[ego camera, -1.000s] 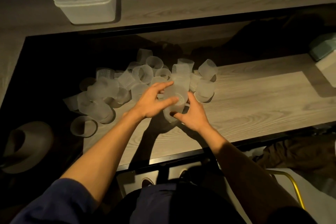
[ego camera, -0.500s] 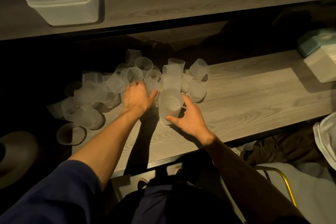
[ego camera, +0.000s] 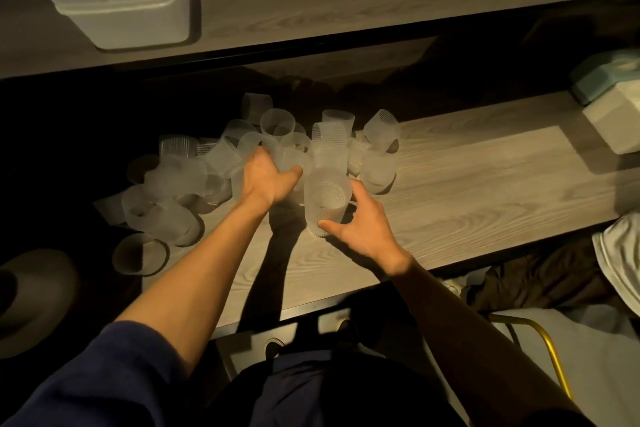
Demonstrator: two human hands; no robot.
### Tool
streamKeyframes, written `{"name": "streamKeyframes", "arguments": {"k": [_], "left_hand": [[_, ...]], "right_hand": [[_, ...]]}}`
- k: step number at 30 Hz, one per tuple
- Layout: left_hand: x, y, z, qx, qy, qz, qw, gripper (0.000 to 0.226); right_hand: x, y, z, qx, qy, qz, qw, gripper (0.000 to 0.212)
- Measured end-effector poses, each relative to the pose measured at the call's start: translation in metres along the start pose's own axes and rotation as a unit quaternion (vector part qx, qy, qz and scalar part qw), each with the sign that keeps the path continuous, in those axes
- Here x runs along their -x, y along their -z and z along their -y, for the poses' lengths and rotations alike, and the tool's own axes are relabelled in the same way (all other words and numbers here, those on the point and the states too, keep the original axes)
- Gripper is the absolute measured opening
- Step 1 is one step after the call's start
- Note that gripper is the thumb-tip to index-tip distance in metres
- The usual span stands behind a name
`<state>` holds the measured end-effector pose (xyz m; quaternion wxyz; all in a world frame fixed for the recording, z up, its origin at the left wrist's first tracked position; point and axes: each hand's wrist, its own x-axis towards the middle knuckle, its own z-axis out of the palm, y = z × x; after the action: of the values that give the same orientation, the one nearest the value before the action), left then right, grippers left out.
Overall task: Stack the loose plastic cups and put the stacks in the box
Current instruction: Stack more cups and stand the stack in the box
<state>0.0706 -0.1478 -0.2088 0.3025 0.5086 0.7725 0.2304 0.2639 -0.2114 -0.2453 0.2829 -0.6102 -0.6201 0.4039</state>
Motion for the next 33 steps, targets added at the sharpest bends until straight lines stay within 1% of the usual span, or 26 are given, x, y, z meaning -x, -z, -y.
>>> {"name": "streamKeyframes", "arguments": {"k": [2, 3, 4, 5, 6, 7, 8, 9, 10, 12, 14, 17, 20, 22, 26, 33], "left_hand": [[0.003, 0.007, -0.005, 0.097, 0.053, -0.002, 0.994, 0.055], [0.004, 0.011, -0.007, 0.162, 0.079, 0.001, 0.984, 0.045], [0.004, 0.017, -0.007, 0.243, 0.101, 0.011, 0.965, 0.033], [0.005, 0.023, -0.006, 0.326, 0.119, 0.033, 0.937, 0.027], [0.007, 0.029, -0.006, 0.395, 0.127, 0.061, 0.908, 0.026], [0.010, 0.035, -0.007, 0.442, 0.122, 0.087, 0.884, 0.027], [0.015, 0.039, -0.008, 0.463, 0.102, 0.107, 0.874, 0.023], [0.020, 0.041, -0.010, 0.466, 0.070, 0.126, 0.873, 0.016], [0.027, 0.043, -0.012, 0.458, 0.037, 0.146, 0.876, 0.018], [0.039, 0.043, -0.013, 0.410, -0.020, 0.166, 0.897, 0.040], [0.046, 0.042, -0.008, 0.342, -0.074, 0.174, 0.921, 0.055], [0.051, 0.040, 0.001, 0.263, -0.127, 0.194, 0.937, 0.068], [0.057, 0.039, 0.005, 0.187, -0.173, 0.183, 0.950, 0.070], [0.060, 0.040, 0.007, 0.166, -0.184, 0.181, 0.952, 0.067], [0.064, 0.038, 0.009, 0.179, -0.208, 0.160, 0.948, 0.064], [0.066, 0.037, 0.019, 0.222, -0.191, 0.166, 0.942, 0.061]], "right_hand": [[0.001, -0.001, 0.000, -0.001, -0.003, 0.001, 1.000, 0.088], [0.002, -0.001, 0.001, 0.001, -0.002, 0.001, 1.000, 0.088], [0.002, -0.001, 0.000, 0.003, 0.000, 0.000, 1.000, 0.088], [0.002, -0.002, 0.001, 0.007, 0.002, -0.001, 1.000, 0.088], [0.003, -0.002, 0.001, 0.011, 0.005, -0.001, 1.000, 0.087], [0.004, -0.003, 0.002, 0.014, 0.006, 0.000, 1.000, 0.086], [0.004, -0.005, 0.002, 0.017, 0.007, 0.002, 1.000, 0.086], [0.006, -0.006, 0.003, 0.016, 0.008, 0.005, 1.000, 0.085], [0.006, -0.008, 0.003, 0.017, 0.009, 0.008, 1.000, 0.084], [0.009, -0.011, 0.005, 0.019, 0.016, 0.014, 1.000, 0.082], [0.010, -0.015, 0.007, 0.018, 0.018, 0.020, 0.999, 0.080], [0.013, -0.019, 0.010, 0.016, 0.009, 0.020, 1.000, 0.085], [0.015, -0.020, 0.010, 0.006, 0.011, 0.014, 1.000, 0.085], [0.017, -0.021, 0.010, 0.000, 0.012, 0.015, 1.000, 0.085], [0.017, -0.022, 0.010, 0.006, 0.004, 0.010, 1.000, 0.084], [0.017, -0.023, 0.009, 0.016, -0.005, 0.005, 1.000, 0.086]]}}
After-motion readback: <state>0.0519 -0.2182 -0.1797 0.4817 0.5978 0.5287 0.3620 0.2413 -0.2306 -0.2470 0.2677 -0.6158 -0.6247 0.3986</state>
